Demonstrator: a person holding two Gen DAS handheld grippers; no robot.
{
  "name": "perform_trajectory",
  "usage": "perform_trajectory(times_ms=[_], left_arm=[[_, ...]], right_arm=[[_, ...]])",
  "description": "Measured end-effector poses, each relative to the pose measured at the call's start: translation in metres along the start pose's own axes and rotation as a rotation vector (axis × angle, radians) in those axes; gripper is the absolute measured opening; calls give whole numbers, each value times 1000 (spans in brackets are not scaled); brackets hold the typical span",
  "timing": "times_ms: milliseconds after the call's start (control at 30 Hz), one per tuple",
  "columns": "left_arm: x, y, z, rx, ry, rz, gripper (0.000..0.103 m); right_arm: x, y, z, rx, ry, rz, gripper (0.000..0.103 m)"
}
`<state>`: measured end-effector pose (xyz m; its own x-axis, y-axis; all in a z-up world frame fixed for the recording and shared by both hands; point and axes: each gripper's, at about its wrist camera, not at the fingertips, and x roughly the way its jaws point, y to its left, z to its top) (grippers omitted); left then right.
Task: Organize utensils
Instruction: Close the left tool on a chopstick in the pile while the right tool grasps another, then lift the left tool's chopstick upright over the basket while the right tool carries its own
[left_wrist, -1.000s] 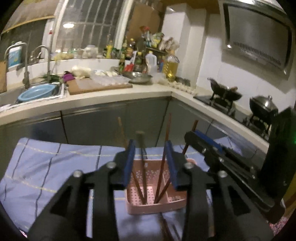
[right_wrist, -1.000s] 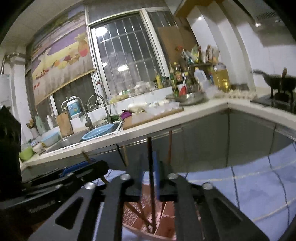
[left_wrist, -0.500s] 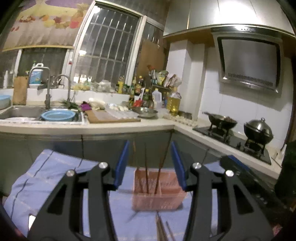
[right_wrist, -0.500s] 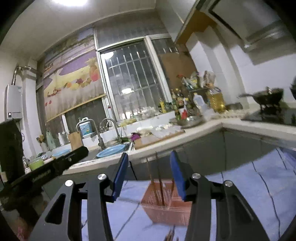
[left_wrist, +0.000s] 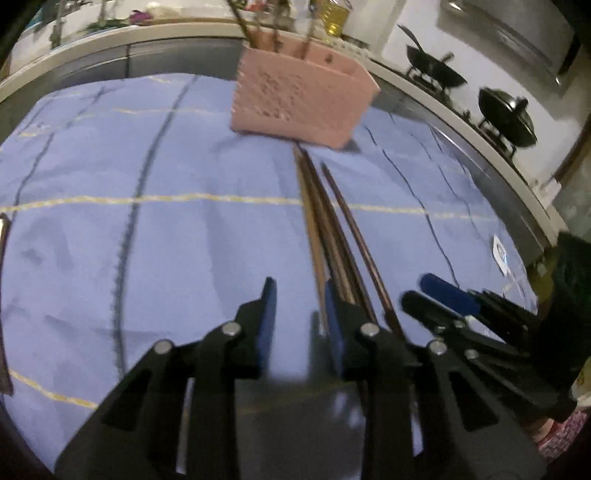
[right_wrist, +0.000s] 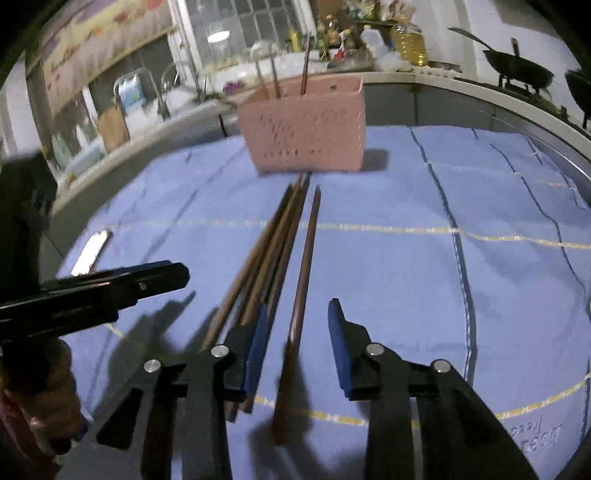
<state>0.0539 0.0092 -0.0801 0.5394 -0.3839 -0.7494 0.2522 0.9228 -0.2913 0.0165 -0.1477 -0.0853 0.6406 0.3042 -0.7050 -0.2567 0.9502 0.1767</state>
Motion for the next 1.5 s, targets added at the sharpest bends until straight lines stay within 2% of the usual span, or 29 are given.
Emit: perform_trajectory(times_ms=[167, 233, 333, 467, 567, 633, 667, 700, 733, 867, 1000, 1133, 1333, 1500], left_arm=[[16, -16, -4, 48, 30, 29, 25], [23, -17, -5, 56, 51, 37, 25], [30, -21, -7, 85, 44, 97, 25], [30, -21, -6, 102, 38, 122, 25], [35, -27, -3, 130, 30, 168, 25], [39, -31, -2, 155, 15, 209, 18], [41, -31, -1, 159, 12, 219, 10], [41, -30, -1, 160, 10, 223, 7], [40, -27, 0, 150, 12, 209, 7], [30, -14, -4, 135, 23, 193, 7], [9, -1, -26, 149, 37, 187, 8], [-3, 6, -40, 159, 67, 165, 9], [17, 6, -7, 147, 91, 177, 10], [50, 0, 38, 179, 92, 204, 10]], right_arm=[[15, 8, -13, -58, 81, -42, 28], [16, 7, -15, -75, 71, -69, 27], [11, -5, -17, -43, 56, -110, 27], [8, -13, -17, -8, 55, -101, 27], [10, -6, -18, -48, 51, -99, 27], [11, -5, -19, -62, 44, -102, 23], [13, -7, -17, -55, 42, -103, 15], [13, -11, -16, -38, 40, -100, 10], [12, -18, -15, -12, 40, -101, 9], [7, -34, -15, 36, 45, -113, 7], [-5, -45, -25, 63, 55, -108, 7], [-14, -56, -34, 118, 68, -49, 8], [-1, -59, -12, 139, 104, -15, 10], [32, -55, 34, 88, 122, -16, 11]])
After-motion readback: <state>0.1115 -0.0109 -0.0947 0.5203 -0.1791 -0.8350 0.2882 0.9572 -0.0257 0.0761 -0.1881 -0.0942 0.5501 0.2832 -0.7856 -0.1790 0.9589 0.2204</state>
